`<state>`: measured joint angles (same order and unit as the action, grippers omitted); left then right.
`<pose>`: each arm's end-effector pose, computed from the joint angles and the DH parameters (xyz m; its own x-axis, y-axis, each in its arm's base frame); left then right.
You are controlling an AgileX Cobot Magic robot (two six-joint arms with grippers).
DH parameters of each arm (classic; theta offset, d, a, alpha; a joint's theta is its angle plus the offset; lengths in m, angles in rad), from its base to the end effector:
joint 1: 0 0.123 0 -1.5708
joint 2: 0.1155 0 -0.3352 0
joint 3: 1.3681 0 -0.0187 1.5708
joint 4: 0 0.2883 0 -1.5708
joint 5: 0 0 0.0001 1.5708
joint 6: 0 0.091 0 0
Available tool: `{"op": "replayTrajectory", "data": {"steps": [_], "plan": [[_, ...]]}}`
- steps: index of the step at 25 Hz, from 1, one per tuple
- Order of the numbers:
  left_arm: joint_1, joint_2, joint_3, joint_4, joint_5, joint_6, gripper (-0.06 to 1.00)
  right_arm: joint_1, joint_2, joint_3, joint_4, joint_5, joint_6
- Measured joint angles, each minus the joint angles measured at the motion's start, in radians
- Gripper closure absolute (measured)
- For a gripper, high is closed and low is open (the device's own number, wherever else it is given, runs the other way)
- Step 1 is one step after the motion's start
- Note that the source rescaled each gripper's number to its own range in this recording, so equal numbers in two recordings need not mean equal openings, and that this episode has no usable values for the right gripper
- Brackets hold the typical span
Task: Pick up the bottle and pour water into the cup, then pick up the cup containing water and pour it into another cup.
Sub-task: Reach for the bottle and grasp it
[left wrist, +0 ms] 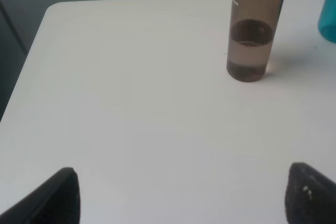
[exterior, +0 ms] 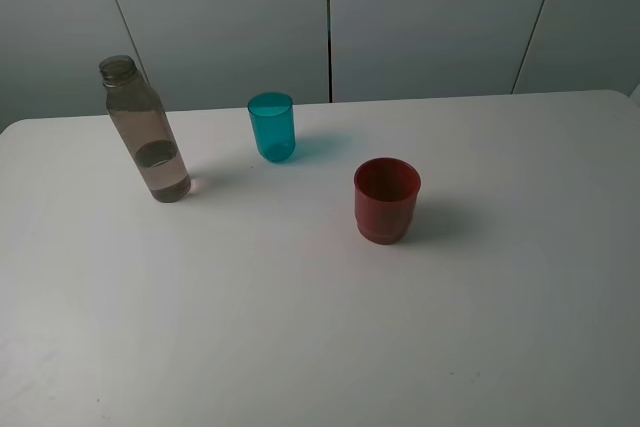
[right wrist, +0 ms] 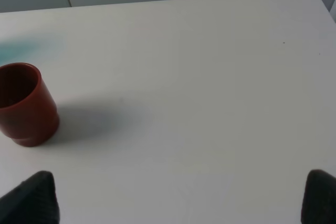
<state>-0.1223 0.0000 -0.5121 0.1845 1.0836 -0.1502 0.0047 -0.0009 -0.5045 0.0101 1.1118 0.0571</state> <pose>-0.0237 0.0178 0.2984 -0.4535 -0.0069 -0.8912 -0.0512 0.9985 0.0183 -0.0254 0.0007 0.2926 -0.4960 0.0592 -0.8663 0.0180 0.9982 0.0579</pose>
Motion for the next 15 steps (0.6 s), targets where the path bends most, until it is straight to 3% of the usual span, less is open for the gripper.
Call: {"op": "replayTrajectory", "data": {"steps": [3, 5, 10, 15], "plan": [[0.0, 0.01, 0.0, 0.028, -0.002, -0.002, -0.06, 0.0, 0.0, 0.0, 0.0, 0.0, 0.0], [0.0, 0.053, -0.007, 0.05, -0.057, -0.006, -0.06, 0.0, 0.0, 0.0, 0.0, 0.0, 0.0], [-0.002, 0.213, -0.021, 0.06, -0.463, -0.019, -0.06, 0.0, 0.0, 0.0, 0.0, 0.0, 0.0], [-0.011, 0.454, 0.0, 0.032, -0.667, -0.006, -0.06, 0.0, 0.0, 0.0, 0.0, 0.0, 0.0]]}}
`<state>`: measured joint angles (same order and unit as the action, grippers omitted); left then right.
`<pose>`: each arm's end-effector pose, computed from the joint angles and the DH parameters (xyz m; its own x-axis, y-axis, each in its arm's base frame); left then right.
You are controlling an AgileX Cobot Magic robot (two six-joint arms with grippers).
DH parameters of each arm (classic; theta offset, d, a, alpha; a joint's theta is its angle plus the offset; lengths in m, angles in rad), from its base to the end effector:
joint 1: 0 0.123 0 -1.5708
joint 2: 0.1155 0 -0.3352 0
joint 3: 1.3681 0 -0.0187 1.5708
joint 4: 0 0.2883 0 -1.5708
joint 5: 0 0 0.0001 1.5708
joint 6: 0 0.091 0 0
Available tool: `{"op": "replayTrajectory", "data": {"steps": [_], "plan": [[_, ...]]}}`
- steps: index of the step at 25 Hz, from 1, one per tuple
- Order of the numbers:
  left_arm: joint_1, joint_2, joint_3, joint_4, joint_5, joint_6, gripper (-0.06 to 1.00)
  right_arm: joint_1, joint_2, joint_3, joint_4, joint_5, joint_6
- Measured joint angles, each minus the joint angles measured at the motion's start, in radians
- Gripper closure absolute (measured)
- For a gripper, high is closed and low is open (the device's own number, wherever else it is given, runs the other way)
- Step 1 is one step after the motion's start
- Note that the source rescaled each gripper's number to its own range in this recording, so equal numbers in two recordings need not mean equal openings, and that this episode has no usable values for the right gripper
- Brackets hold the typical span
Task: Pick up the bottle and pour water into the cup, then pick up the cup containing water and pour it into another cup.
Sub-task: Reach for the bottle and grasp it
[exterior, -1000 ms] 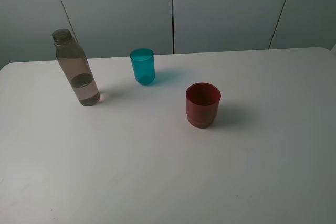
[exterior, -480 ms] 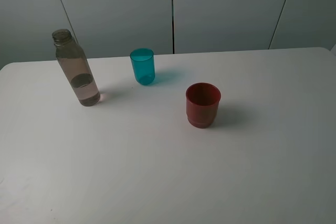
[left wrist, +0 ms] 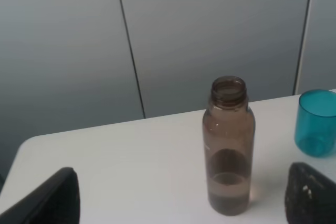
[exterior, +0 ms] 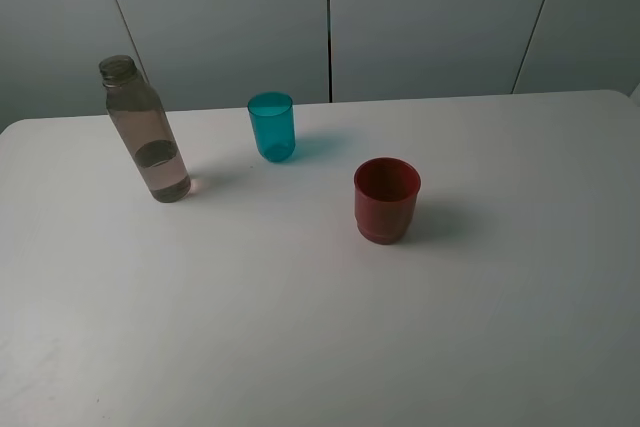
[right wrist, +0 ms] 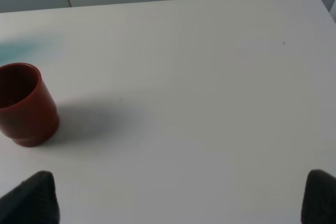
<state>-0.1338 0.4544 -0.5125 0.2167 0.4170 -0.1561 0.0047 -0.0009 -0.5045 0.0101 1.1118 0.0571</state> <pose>0.0881 -0.0038 0.3404 -0.2553 0.0771 -0.9638 0.0605 0.9961 0.0637 -0.0254 0.0007 0.2926 -0.4960 0.0592 -0.8663 0.0180 0.9982 0.0579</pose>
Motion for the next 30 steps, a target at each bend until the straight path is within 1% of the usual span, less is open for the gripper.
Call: {"op": "replayTrajectory", "data": {"steps": [1, 2, 5, 8, 11, 14, 16, 19, 21, 23, 25, 28, 30], "plan": [[0.0, 0.039, 0.019, -0.02, -0.057, 0.002, -0.06, 0.0, 0.0, 0.0, 0.0, 0.0, 0.0], [0.0, 0.084, 0.049, -0.04, -0.142, 0.002, -0.06, 0.0, 0.0, 0.0, 0.0, 0.0, 0.0], [-0.002, 0.217, 0.175, -0.08, -0.485, 0.002, -0.06, 0.0, 0.0, 0.0, 0.0, 0.0, 0.0], [-0.002, 0.359, 0.268, -0.087, -0.766, 0.024, -0.06, 0.0, 0.0, 0.0, 0.0, 0.0, 0.0], [-0.002, 0.537, 0.313, -0.092, -0.983, 0.076, -0.06, 0.0, 0.0, 0.0, 0.0, 0.0, 0.0], [-0.004, 0.684, 0.319, -0.136, -1.114, 0.123, -0.06, 0.0, 0.0, 0.0, 0.0, 0.0, 0.0], [-0.004, 0.767, 0.319, -0.205, -1.188, 0.142, -0.06, 0.0, 0.0, 0.0, 0.0, 0.0, 0.0], [-0.004, 0.875, 0.319, -0.317, -1.333, 0.167, -0.06, 0.0, 0.0, 0.0, 0.0, 0.0, 0.0], [-0.004, 0.948, 0.319, -0.348, -1.449, 0.175, -0.06, 0.0, 0.0, 0.0, -0.002, 0.0, 0.0], [-0.004, 1.017, 0.317, -0.35, -1.532, 0.178, -0.06, 0.0, 0.0, 0.0, -0.002, 0.0, 0.0], [-0.004, 1.094, 0.293, -0.326, -1.585, 0.181, -0.06, 0.0, 0.0, 0.0, -0.002, 0.0, 0.0], [-0.004, 1.184, 0.25, -0.281, -1.615, 0.192, -0.06, 0.0, 0.0, 0.0, -0.002, 0.0, 0.0], [-0.004, 1.223, 0.224, -0.272, -1.616, 0.208, -0.06, 0.0, 0.0, 0.0, -0.002, 0.0, 0.0]]}}
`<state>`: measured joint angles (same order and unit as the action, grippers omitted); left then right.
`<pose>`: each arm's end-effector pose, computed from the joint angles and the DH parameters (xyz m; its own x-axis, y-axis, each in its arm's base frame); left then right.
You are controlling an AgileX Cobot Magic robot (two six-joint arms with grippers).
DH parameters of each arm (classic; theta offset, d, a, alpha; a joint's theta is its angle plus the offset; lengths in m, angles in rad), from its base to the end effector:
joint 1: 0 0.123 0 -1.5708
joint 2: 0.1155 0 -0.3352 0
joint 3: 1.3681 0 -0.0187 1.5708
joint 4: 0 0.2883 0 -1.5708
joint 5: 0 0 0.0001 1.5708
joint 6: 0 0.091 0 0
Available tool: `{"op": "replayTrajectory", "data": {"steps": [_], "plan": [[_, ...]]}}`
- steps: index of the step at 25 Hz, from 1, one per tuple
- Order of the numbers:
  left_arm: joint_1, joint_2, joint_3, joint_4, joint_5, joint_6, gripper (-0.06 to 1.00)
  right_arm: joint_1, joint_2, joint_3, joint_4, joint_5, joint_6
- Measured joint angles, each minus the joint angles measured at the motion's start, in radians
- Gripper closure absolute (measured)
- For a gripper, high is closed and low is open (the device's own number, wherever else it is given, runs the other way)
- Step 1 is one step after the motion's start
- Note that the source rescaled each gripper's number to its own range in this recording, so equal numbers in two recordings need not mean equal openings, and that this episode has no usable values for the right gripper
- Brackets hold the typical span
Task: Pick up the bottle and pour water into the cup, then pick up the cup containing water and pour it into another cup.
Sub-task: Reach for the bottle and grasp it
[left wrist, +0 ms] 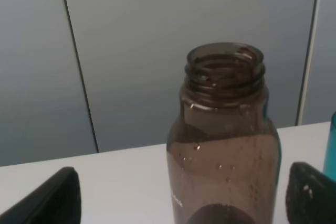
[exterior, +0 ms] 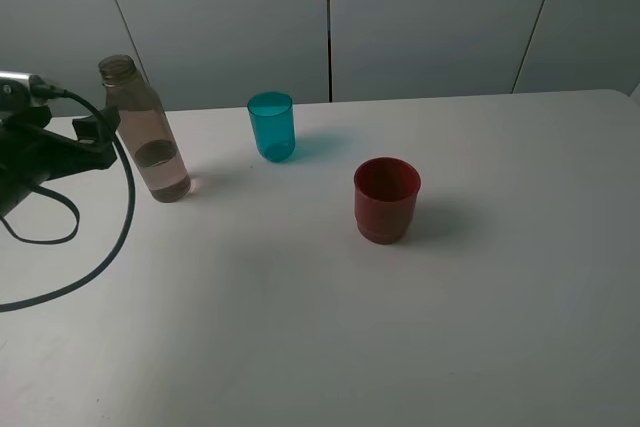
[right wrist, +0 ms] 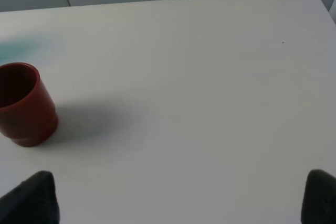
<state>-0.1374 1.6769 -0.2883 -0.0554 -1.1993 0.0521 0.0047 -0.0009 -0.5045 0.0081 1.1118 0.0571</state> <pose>0.2570 -0.0308 0.1677 -0.0987 0.0459 -0.9941 0.0891 0.9953 0.0371 -0.0253 0.0005 0.2926 -0.4959 0.0583 -0.8664 0.0191 0.9982 0.0562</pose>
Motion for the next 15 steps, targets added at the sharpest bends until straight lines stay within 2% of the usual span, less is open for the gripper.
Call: {"op": "replayTrajectory", "data": {"steps": [5, 13, 15], "plan": [[0.0, 0.075, -0.072, 0.006, -0.006, 0.004, -0.06, 0.0, 0.0, 0.0, 0.0, 0.0, 0.0], [0.0, 0.177, -0.177, 0.055, -0.009, 0.004, -0.06, 0.0, 0.0, 0.0, 0.0, 0.0, 0.0], [0.0, 0.202, -0.196, 0.083, -0.011, 0.03, -0.06, 0.0, 0.0, 0.0, 0.0, 0.0, 0.0]]}}
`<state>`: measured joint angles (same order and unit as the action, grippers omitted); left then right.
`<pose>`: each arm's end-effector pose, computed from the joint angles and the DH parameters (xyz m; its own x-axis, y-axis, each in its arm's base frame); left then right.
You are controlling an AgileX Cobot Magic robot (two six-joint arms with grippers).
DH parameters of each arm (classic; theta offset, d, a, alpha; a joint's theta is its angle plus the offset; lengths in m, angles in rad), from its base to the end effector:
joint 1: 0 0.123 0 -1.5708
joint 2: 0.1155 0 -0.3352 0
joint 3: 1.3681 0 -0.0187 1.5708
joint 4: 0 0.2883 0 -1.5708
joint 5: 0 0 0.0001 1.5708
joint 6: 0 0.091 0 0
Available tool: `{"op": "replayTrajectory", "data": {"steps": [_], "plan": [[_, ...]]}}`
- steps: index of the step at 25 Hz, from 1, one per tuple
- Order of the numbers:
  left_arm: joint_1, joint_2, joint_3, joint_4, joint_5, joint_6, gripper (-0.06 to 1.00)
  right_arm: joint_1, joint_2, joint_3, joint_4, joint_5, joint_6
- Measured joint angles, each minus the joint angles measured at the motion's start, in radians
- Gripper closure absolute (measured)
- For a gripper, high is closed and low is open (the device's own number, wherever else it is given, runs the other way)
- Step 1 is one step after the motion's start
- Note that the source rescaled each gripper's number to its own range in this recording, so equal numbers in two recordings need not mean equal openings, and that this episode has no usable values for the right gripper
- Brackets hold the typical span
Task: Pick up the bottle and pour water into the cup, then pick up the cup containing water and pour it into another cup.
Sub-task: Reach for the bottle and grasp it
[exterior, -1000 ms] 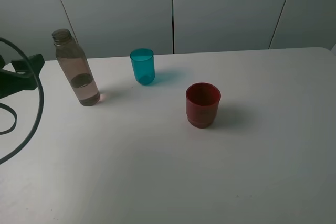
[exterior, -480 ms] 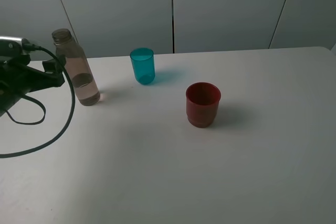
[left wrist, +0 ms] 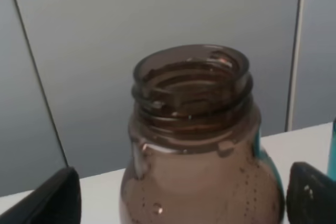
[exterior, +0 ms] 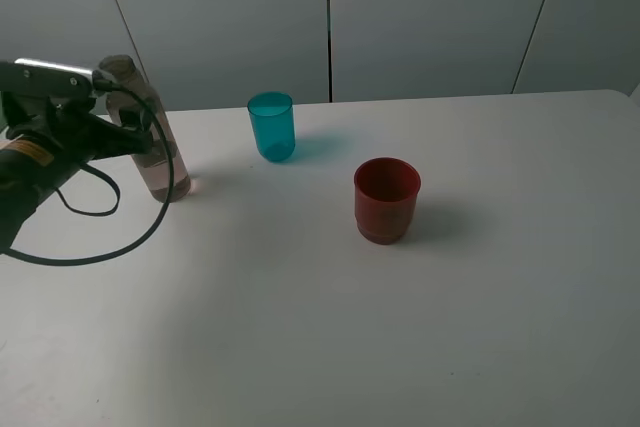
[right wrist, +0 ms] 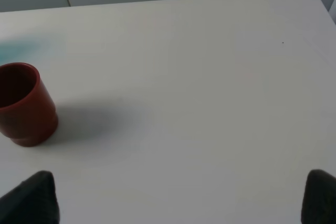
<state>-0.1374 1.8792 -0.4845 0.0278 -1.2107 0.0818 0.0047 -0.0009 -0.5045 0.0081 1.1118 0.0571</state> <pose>0.3181 -0.0464 0.1461 -0.0806 0.1034 -0.9914 0.1707 0.9813 0.0885 -0.0253 0.0005 0.2926 -0.4959 0.0583 -0.8664 0.0191 0.9982 0.0562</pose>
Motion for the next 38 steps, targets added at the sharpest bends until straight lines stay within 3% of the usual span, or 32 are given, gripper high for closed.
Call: {"op": "replayTrajectory", "data": {"steps": [30, 31, 32, 34, 35, 38], "plan": [[0.0, 0.297, -0.22, 0.071, 0.0, 0.024, -0.06, 0.0, 0.0, 0.0, 0.0, 0.0, 0.0], [0.0, 0.297, -0.22, 0.071, 0.0, 0.024, -0.01, 0.0, 0.0, 0.0, 0.0, 0.0, 0.0], [0.0, 0.297, -0.22, 0.071, 0.0, 0.024, 0.15, 0.0, 0.0, 0.0, 0.0, 0.0, 0.0], [0.0, 0.297, -0.22, 0.071, 0.0, 0.02, 0.87, 0.0, 0.0, 0.0, 0.0, 0.0, 0.0], [0.0, 0.297, -0.22, 0.073, 0.0, 0.02, 0.92, 0.0, 0.0, 0.0, 0.0, 0.0, 0.0], [-0.002, 0.297, -0.22, 0.081, 0.0, 0.02, 0.94, 0.0, 0.0, 0.0, 0.0, 0.0, 0.0]]}}
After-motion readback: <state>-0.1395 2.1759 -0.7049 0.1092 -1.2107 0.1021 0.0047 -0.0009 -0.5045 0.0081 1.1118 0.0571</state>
